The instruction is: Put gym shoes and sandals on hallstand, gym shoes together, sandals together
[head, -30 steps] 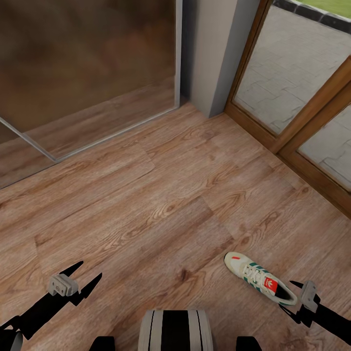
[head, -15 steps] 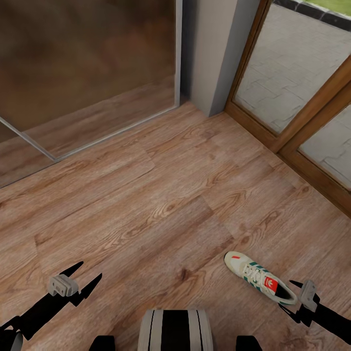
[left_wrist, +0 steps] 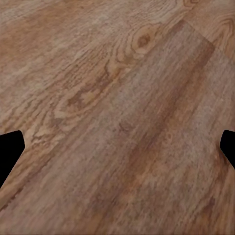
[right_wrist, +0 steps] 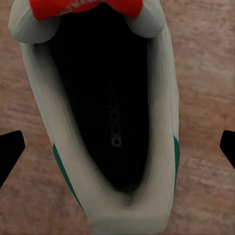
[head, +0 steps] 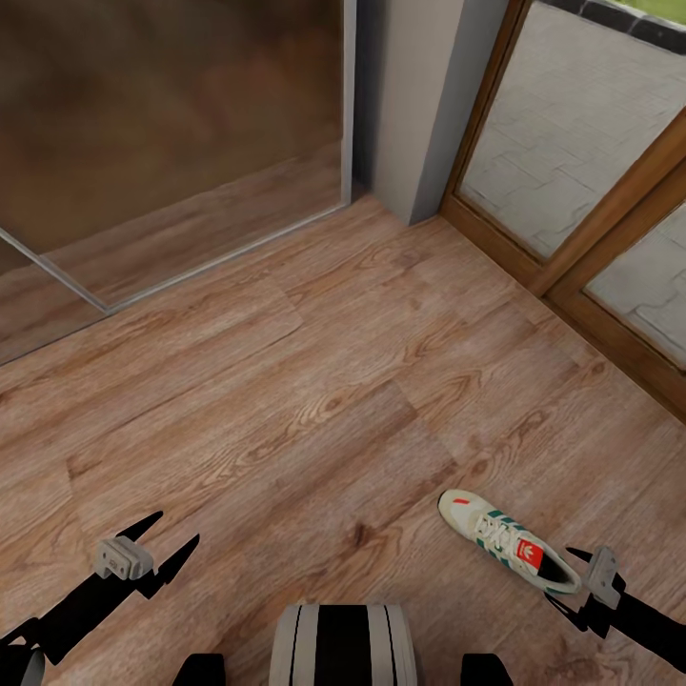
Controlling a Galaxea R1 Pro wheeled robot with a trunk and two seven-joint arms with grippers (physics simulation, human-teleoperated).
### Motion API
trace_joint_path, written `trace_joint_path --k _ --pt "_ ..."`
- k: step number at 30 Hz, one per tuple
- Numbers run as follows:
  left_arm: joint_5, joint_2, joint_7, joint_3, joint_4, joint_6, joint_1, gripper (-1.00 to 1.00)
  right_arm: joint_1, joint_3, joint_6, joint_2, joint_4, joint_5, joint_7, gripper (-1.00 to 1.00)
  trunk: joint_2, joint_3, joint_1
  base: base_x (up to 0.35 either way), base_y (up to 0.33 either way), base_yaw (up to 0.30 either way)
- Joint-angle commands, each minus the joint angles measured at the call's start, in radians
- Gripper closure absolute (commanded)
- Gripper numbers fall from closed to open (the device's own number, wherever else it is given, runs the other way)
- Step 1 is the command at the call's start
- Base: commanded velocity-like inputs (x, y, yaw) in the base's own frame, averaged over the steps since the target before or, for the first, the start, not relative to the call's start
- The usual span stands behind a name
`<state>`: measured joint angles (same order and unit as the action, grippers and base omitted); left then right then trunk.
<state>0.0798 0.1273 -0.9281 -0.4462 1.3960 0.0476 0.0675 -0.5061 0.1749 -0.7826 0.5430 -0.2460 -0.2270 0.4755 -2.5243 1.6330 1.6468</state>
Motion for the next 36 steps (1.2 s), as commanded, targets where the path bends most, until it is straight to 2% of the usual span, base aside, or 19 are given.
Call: trace_joint_path --k 1,19,36 --pt "0.000 0.000 0.000 0.000 0.000 0.000 0.000 -1.00 0.000 0.000 0.000 0.000 0.000 0.000 0.000 -1.00 0.000 0.000 0.000 0.000 0.000 0.000" --pt "0.000 0.000 0.000 0.001 0.000 0.000 0.000 -1.00 0.001 0.000 0.000 0.000 0.000 0.000 0.000 -1.00 0.000 0.002 0.000 0.000 0.000 0.000" --pt "0.000 0.000 0.000 0.000 0.000 0.000 0.000 -1.00 0.000 0.000 0.000 0.000 -0.001 0.001 -0.001 -1.00 0.000 0.013 0.000 0.000 0.000 0.000"
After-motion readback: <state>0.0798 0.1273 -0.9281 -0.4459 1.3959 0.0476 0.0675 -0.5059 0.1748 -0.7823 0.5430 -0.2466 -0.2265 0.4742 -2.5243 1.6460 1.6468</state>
